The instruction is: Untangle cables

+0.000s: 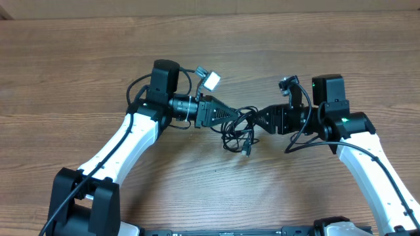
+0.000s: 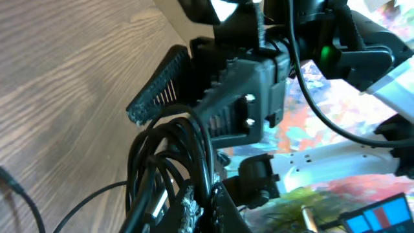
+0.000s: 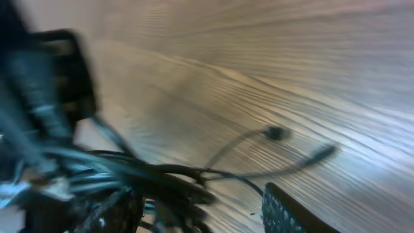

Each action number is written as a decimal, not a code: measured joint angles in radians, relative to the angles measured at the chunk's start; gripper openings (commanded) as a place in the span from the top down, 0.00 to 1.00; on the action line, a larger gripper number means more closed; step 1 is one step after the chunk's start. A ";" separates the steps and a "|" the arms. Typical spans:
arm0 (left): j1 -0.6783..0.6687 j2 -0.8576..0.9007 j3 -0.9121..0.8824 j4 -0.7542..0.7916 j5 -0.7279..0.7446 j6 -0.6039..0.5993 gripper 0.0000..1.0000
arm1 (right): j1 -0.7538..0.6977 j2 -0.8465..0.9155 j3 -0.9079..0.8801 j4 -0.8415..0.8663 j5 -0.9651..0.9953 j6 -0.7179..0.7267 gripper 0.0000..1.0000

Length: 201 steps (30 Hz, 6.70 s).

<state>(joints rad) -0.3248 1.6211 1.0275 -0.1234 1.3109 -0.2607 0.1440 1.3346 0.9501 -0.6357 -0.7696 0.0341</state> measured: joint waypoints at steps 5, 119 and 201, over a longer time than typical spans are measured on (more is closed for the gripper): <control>0.000 0.000 0.000 0.003 0.021 -0.025 0.96 | 0.000 0.000 0.000 0.046 -0.135 -0.040 0.58; 0.030 0.117 -0.027 0.063 0.207 0.103 0.49 | 0.046 0.000 0.000 -0.196 0.255 0.302 0.67; -0.120 -0.179 0.133 -0.382 -0.840 0.370 0.94 | 0.046 0.000 0.000 -0.227 0.278 0.281 0.63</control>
<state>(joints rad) -0.4446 1.4422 1.1606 -0.5053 0.4709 0.1097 0.1898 1.3346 0.9504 -0.8631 -0.4915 0.3149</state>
